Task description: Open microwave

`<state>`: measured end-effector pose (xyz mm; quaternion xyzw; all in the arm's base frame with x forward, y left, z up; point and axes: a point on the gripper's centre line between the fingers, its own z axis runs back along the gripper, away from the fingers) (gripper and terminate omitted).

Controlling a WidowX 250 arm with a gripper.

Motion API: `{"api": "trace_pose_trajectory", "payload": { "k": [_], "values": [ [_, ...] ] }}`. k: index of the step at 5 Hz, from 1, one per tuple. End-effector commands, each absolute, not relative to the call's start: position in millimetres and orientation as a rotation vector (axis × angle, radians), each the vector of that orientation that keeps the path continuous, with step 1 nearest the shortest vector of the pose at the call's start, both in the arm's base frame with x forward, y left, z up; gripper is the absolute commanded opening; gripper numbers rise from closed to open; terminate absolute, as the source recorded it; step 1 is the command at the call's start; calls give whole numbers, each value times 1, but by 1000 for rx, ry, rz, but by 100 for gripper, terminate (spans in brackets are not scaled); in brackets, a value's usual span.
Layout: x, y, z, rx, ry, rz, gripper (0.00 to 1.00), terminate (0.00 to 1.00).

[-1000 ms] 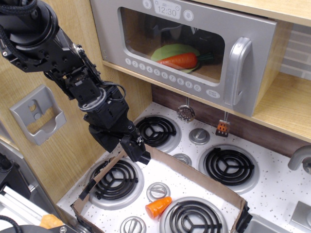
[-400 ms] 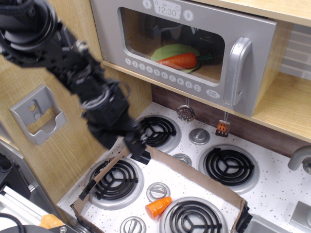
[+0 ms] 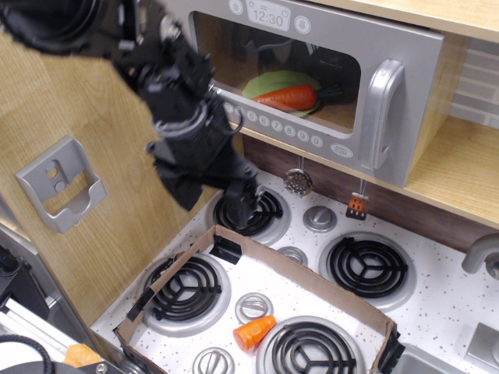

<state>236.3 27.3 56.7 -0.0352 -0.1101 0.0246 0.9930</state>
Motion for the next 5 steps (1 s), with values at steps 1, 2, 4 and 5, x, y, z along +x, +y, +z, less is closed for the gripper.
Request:
{"api": "trace_pose_trajectory", "payload": {
  "k": [1, 2, 4, 5],
  "values": [
    [262, 3, 98, -59, -280, -31, 100, 0],
    [275, -10, 111, -63, -304, -105, 100, 0],
    [300, -38, 118, -85, -285, -166, 100, 0],
    [315, -49, 118, -98, -283, -184, 100, 0]
  ]
}}
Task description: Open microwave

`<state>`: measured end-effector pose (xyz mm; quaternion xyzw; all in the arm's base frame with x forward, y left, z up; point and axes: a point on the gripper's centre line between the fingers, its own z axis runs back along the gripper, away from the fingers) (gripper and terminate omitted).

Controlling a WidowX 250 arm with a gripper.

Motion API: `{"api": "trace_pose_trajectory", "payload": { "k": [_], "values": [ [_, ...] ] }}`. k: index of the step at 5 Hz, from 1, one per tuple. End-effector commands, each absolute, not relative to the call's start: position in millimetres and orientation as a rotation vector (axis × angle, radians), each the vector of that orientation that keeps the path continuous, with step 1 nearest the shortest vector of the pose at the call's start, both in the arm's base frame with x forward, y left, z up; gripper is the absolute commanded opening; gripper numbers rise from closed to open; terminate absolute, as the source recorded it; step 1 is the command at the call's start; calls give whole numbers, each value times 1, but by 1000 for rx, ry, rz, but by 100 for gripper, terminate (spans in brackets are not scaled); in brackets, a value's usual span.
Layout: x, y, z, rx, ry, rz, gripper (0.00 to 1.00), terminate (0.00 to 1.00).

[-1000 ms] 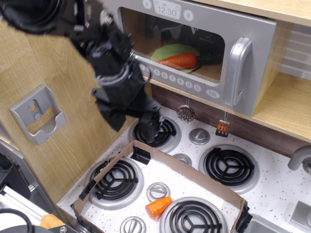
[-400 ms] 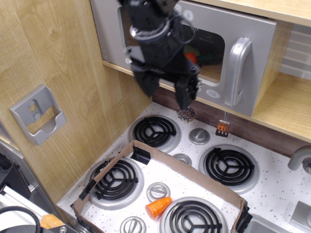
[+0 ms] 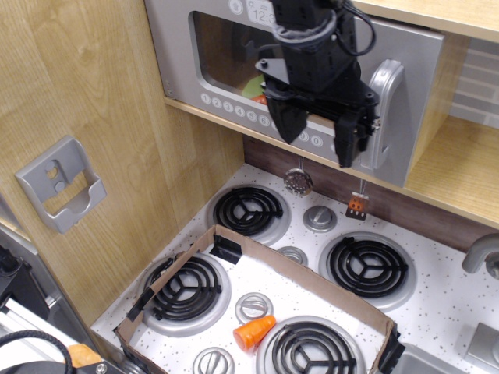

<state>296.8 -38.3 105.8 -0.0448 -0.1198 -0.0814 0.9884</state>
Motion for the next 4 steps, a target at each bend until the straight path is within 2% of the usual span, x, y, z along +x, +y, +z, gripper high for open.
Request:
{"api": "trace_pose_trajectory", "payload": {
  "k": [1, 4],
  "values": [
    [330, -55, 117, -116, -286, -207, 100, 0],
    [357, -57, 118, -130, -289, -215, 100, 0]
  ]
}}
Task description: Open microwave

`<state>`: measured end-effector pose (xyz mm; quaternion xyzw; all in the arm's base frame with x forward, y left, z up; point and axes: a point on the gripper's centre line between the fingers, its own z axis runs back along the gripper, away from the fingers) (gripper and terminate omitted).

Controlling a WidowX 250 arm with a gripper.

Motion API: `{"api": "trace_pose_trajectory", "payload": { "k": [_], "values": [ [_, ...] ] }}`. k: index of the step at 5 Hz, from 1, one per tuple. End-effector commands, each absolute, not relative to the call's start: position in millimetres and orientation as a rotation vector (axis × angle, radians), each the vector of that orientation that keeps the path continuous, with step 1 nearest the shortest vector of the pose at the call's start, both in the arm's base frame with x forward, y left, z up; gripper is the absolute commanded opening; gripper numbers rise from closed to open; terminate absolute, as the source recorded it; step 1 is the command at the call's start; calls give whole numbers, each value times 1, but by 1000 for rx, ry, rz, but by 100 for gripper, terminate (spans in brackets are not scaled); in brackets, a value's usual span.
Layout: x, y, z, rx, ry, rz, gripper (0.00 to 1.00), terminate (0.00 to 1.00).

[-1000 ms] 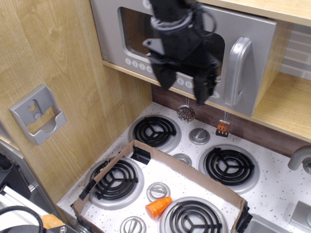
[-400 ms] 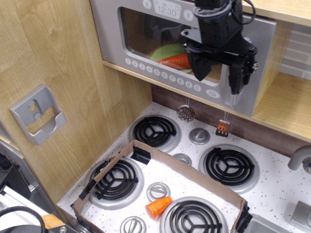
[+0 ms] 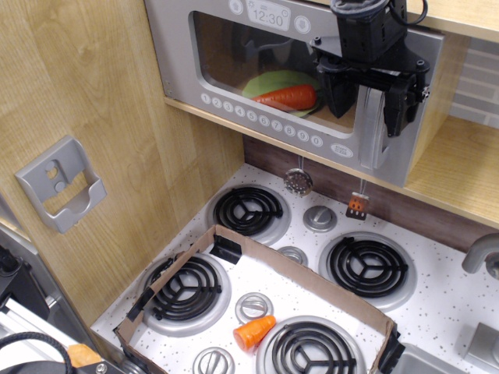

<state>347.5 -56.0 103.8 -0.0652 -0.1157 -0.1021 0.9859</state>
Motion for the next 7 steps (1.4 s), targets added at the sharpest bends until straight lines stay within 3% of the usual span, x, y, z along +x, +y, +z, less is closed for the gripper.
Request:
{"api": "trace_pose_trajectory", "payload": {
  "k": [1, 6, 7],
  "values": [
    [354, -53, 116, -113, -308, -203, 0, 0],
    [312, -32, 100, -65, -318, -66, 0, 0],
    [309, -36, 102, -38, -298, -45, 100, 0]
  ]
}}
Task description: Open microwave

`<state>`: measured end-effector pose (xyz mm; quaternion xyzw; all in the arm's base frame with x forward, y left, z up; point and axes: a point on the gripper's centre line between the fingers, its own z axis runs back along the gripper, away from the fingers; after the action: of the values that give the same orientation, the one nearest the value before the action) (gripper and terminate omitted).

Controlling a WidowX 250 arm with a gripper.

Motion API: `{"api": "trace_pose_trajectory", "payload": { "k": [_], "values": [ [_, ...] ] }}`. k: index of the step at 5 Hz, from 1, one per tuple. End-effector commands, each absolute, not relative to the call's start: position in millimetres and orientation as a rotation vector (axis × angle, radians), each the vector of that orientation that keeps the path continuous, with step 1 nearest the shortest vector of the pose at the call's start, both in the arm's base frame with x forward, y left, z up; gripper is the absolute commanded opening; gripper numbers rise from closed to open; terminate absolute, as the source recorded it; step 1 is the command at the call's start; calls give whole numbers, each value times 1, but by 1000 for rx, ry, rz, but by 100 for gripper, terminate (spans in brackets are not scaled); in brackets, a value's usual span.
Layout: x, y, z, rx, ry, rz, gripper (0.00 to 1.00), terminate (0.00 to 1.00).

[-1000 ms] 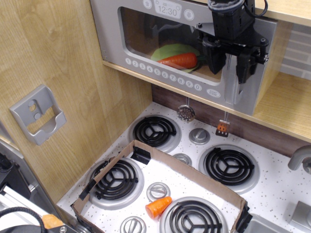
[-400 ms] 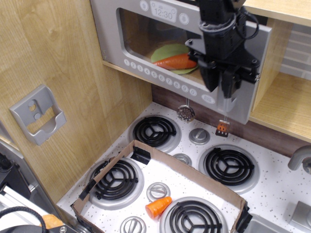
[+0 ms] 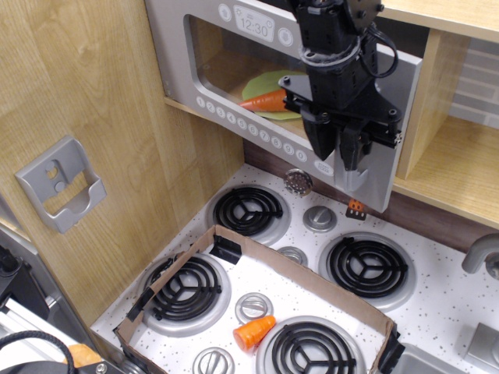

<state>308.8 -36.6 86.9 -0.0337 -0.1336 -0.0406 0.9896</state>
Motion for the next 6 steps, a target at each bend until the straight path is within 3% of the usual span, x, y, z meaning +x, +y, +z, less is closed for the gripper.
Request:
{"api": "trace_pose_trajectory", "payload": {
  "k": [1, 3, 4, 5, 6],
  "values": [
    [293, -39, 99, -6, -273, 68, 100, 0],
    [230, -45, 68, -19, -323, 264, 100, 0],
    [229, -62, 64, -54, -334, 265, 100, 0],
    [243, -88, 60, -117, -407, 101, 100, 0],
    [264, -116, 72, -95, -381, -73, 100, 0]
  ]
}}
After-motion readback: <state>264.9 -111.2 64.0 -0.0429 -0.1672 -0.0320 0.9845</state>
